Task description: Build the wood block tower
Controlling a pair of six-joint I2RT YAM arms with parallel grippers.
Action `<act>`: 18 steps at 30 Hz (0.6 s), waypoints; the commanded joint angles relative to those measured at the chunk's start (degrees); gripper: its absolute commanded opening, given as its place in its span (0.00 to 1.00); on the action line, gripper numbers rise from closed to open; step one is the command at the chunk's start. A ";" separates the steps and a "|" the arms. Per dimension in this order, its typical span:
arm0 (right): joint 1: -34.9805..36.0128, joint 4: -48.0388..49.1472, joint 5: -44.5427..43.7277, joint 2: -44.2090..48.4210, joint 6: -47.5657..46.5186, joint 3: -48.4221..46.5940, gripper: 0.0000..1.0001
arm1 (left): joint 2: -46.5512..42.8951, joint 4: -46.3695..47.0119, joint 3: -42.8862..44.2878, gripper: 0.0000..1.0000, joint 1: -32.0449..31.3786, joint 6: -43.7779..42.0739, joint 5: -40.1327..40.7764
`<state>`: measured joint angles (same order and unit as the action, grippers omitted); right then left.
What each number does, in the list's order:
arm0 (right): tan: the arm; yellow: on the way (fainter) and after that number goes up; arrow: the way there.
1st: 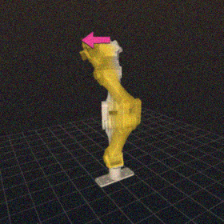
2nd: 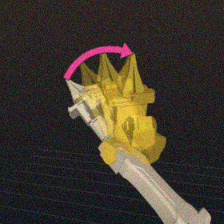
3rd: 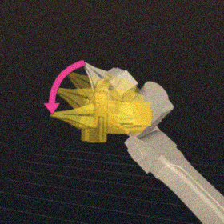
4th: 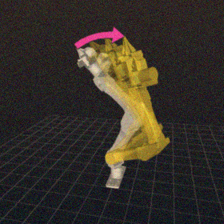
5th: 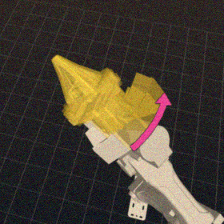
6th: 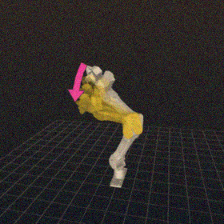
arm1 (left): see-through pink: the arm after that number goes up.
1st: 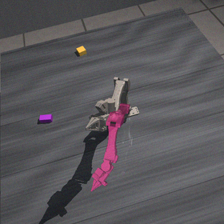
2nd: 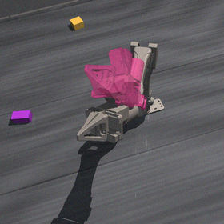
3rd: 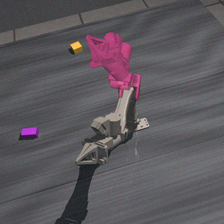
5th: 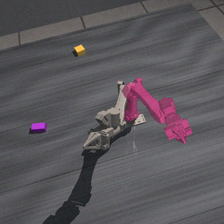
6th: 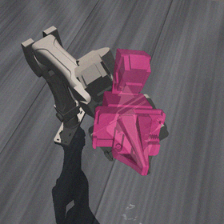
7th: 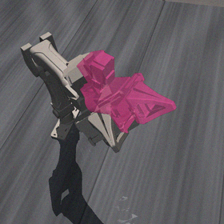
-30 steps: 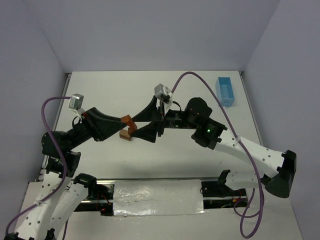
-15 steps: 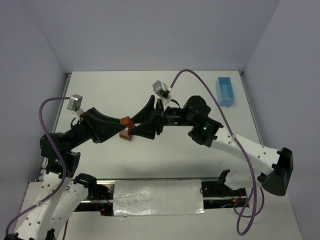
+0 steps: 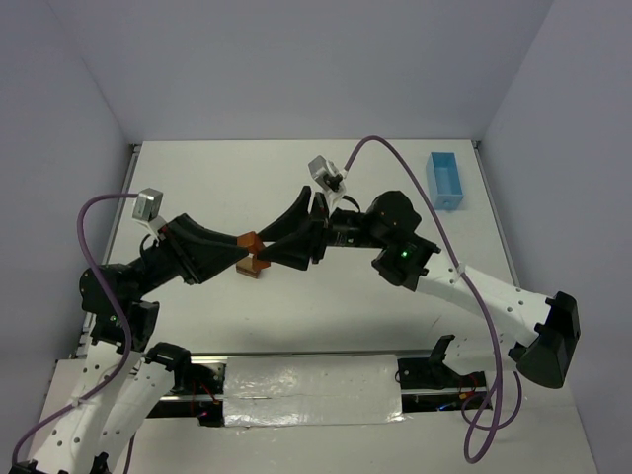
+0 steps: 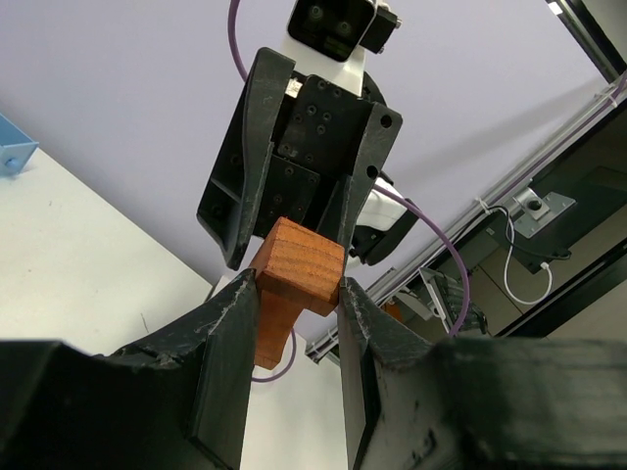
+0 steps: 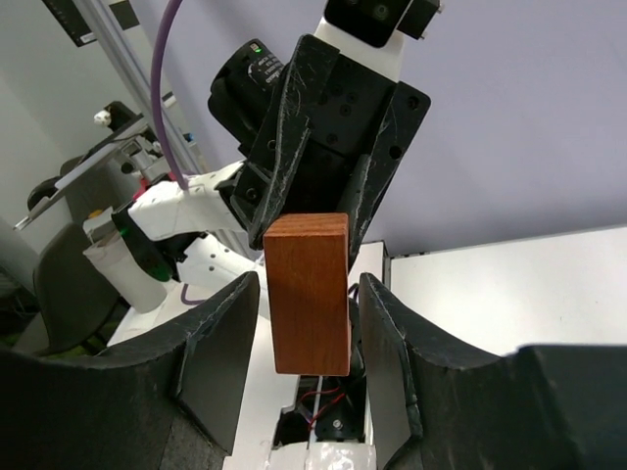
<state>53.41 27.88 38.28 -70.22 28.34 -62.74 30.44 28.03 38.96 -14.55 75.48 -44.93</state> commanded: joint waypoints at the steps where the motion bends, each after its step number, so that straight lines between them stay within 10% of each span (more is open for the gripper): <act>1: -0.23 3.58 0.39 0.95 -0.12 0.51 0.52 | -0.99 3.78 0.41 0.00 0.13 1.07 -0.34; 9: -0.23 6.04 1.27 1.13 1.10 2.36 0.48 | -0.99 5.37 -0.20 0.00 0.13 1.77 0.19; 16: -0.23 5.96 1.80 0.34 1.63 1.57 0.23 | -1.26 3.36 0.15 0.00 0.13 0.02 0.54; 18: -0.23 5.00 1.27 0.43 1.37 1.57 0.15 | -1.78 -3.89 1.55 0.17 0.13 -4.87 2.20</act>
<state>53.41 30.87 39.44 -70.22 29.17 -60.66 29.91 27.75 38.98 -14.55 75.70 -44.58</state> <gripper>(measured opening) 0.411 0.457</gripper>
